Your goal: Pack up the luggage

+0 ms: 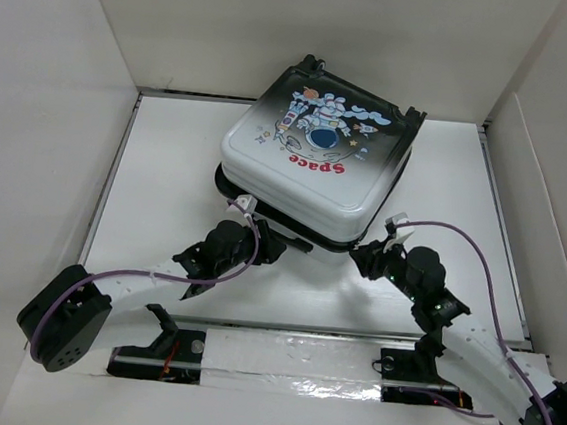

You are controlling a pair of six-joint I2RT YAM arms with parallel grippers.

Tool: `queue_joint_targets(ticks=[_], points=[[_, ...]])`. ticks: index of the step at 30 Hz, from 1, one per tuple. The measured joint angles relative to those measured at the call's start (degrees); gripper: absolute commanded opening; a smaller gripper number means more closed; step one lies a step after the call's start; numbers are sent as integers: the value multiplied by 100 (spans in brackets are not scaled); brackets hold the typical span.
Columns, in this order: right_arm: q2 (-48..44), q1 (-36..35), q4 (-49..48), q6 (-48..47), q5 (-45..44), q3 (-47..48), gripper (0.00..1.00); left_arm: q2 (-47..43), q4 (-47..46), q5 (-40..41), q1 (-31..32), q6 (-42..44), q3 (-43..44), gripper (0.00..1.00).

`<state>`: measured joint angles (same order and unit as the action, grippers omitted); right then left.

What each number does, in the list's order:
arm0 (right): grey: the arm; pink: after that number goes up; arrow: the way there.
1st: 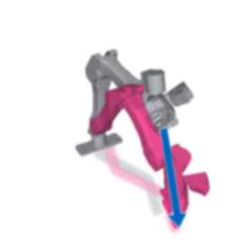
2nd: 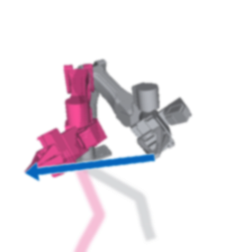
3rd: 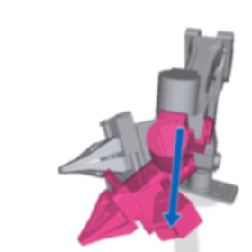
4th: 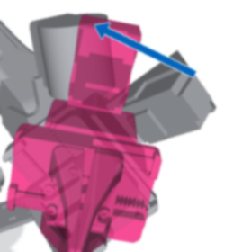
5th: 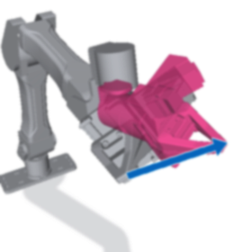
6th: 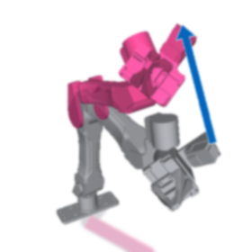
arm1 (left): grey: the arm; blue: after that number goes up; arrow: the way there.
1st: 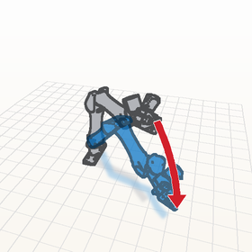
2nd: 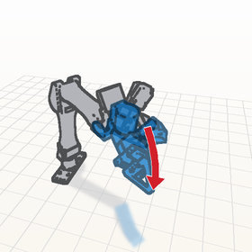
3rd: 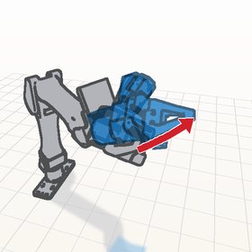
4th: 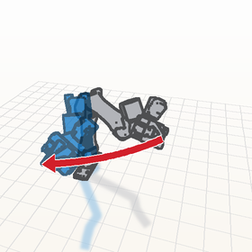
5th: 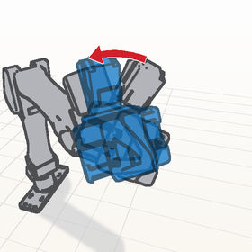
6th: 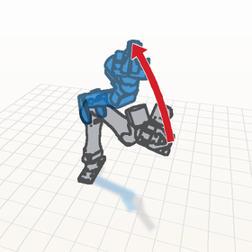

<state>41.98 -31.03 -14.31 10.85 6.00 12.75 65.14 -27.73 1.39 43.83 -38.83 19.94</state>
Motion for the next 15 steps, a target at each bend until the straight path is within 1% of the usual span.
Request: queue_joint_targets(ticks=[1, 6, 7, 9, 10, 15], points=[[28, -4, -37, 13, 2, 0, 32, 0, -9, -11, 0, -4, 0, 46], [76, -48, -138, 107, 90, 0, 14, 2, -42, -42, 9, -7, 0, 46], [76, -52, -138, 116, 87, 0, 9, 2, -42, -46, 26, -7, 0, 46], [66, -50, -140, 138, 61, -11, 4, 7, -57, -52, 79, -7, 0, 45], [48, -57, -144, 144, 44, -17, 0, 20, -76, -52, 120, -7, 0, 45], [-173, -157, -74, 162, -98, -57, 0, 249, -127, -28, 457, -7, 122, 46]])
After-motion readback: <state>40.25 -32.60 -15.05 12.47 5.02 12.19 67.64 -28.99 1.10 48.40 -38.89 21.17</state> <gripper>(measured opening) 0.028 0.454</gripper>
